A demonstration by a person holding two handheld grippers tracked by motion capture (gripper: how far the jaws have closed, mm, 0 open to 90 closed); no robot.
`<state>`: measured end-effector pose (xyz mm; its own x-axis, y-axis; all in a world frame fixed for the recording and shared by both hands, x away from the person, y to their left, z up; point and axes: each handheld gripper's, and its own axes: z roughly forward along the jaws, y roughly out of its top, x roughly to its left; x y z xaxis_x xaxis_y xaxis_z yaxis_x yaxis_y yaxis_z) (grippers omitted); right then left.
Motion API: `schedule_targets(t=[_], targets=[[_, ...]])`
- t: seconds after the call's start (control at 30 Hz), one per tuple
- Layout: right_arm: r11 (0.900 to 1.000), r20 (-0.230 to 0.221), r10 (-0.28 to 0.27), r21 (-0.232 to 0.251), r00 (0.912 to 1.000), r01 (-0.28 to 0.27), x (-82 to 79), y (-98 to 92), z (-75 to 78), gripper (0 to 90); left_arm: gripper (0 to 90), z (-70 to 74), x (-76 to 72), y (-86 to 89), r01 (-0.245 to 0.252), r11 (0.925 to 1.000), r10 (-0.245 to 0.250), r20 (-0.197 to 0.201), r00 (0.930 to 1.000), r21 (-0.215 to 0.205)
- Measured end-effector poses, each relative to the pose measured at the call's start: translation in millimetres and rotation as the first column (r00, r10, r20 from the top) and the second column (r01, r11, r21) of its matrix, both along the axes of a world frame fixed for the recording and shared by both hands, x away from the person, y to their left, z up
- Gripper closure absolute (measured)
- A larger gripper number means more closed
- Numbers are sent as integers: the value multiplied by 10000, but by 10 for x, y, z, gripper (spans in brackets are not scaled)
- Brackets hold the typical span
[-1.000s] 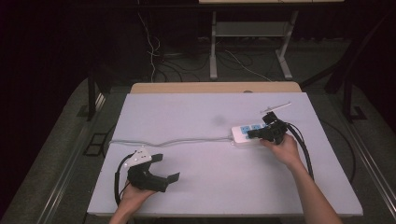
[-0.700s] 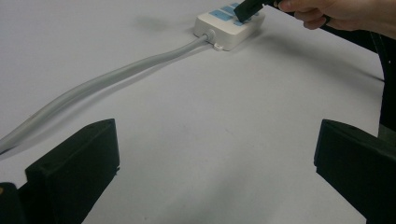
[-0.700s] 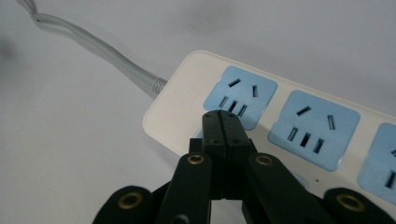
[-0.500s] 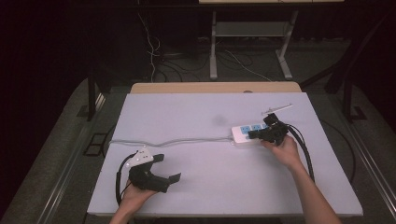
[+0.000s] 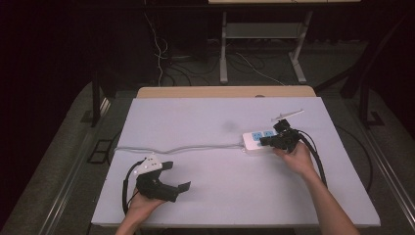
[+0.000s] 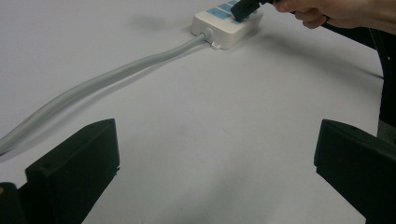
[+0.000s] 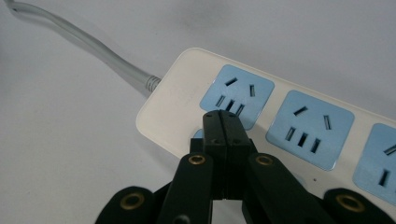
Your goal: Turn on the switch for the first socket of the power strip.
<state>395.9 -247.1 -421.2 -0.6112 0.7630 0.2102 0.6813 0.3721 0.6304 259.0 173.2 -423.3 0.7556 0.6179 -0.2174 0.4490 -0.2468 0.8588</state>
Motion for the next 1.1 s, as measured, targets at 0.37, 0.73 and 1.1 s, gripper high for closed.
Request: schedule_targets(t=[0.37,0.73,1.1], targets=[[9998,187,128,-121,9997,-126,-19,18,-5,900,0,-8,19,13,-17,10000,17,-63,10000,41],[9999,83,89,94,9999,-90,10,-6,-10,900,0,-15,22,33,-75,10000,75,-101,9999,12],[9989,-129,88,464,9999,-82,20,-34,-6,900,0,-13,24,43,-106,9999,106,-127,9999,-27]])
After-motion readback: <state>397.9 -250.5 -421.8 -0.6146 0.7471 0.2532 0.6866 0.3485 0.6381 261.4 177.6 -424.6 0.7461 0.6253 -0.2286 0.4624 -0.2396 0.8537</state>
